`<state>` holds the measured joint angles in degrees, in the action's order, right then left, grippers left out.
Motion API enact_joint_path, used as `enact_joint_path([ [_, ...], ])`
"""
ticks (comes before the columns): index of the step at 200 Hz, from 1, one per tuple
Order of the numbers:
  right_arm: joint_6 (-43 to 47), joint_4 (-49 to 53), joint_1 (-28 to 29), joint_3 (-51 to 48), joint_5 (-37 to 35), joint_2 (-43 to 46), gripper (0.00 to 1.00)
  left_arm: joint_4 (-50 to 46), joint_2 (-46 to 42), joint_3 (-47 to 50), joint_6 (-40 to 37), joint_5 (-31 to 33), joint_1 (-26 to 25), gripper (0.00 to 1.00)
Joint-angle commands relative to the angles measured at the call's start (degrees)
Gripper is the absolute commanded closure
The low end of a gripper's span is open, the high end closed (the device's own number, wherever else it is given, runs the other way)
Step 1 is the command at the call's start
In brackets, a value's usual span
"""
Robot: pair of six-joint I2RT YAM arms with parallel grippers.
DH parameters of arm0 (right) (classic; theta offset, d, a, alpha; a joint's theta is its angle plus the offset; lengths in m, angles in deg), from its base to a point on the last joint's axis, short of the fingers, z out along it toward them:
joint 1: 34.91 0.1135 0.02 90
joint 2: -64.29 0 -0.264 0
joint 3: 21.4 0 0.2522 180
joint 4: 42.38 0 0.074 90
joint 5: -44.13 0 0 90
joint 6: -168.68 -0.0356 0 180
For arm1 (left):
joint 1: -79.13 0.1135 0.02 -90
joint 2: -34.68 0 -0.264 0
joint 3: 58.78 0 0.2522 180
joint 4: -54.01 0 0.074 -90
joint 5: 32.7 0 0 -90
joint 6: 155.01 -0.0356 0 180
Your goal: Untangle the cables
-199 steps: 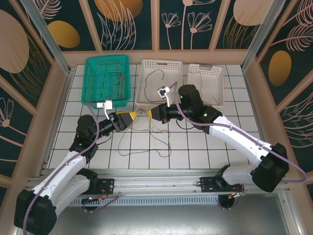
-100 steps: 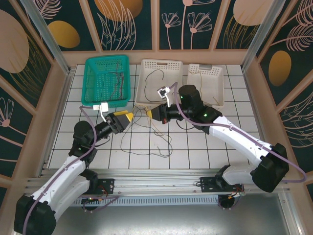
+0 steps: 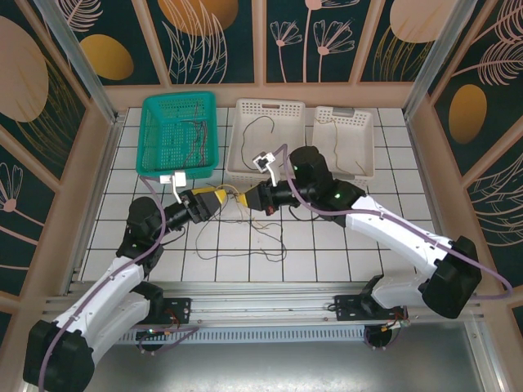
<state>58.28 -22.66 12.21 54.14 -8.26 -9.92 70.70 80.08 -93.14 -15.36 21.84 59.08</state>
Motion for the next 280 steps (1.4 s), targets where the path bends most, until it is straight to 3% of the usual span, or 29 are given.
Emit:
enact_joint_path([
  [1, 1.59, 0.31, 0.17, 1.54, 0.36, -0.46, 1.00, 0.87, -2.69, -1.86, -1.56, 0.52, -0.32, 0.02],
  [22, 1.42, 0.33, 0.13, 1.70, 0.47, -1.08, 1.00, 2.30, -3.36, -1.29, -1.14, -0.49, -0.37, 0.10],
  [52, 1.04, 0.33, 0.08, 2.46, -0.26, -2.04, 1.00, 5.96, -2.43, -0.02, 1.06, -2.87, -0.42, 0.40],
  [103, 0.28, 0.10, 0.09, 2.73, -1.58, -3.61, 1.00, 6.72, -1.99, 0.13, 1.33, -3.99, -0.43, 0.69],
  [134, 0.10, 0.08, 0.09, 2.39, -2.79, -4.05, 1.00, 7.82, -1.35, 0.15, 1.85, -4.02, -0.43, 0.92],
  [154, 0.18, 0.41, 0.04, 2.21, -3.95, -4.23, 1.00, 8.12, -1.07, 0.17, 1.90, -3.91, -0.43, 1.00],
  [190, -0.13, 0.62, -1.00, 0.97, -6.12, -4.10, 1.00, 7.88, -1.74, 0.30, 1.95, -2.46, -0.45, 1.00],
  [211, -1.29, 1.06, -2.51, -0.26, -9.14, -4.05, 1.00, 5.55, -2.85, 0.19, 2.31, 2.39, -0.44, 1.00],
  [225, -1.86, 0.57, -3.62, -1.68, -10.06, -3.77, 0.89, 3.95, -3.28, -0.06, 3.27, 6.44, -0.42, 1.00],
  [252, -2.61, -1.27, -5.43, -5.14, -10.26, -2.46, 0.76, 3.13, -2.92, -0.67, 5.36, 12.19, -0.45, 1.00],
  [280, -2.64, -2.61, -6.58, -8.34, -10.81, -0.42, 0.70, 3.26, -0.32, -2.60, 5.90, 15.57, -0.42, 1.00],
])
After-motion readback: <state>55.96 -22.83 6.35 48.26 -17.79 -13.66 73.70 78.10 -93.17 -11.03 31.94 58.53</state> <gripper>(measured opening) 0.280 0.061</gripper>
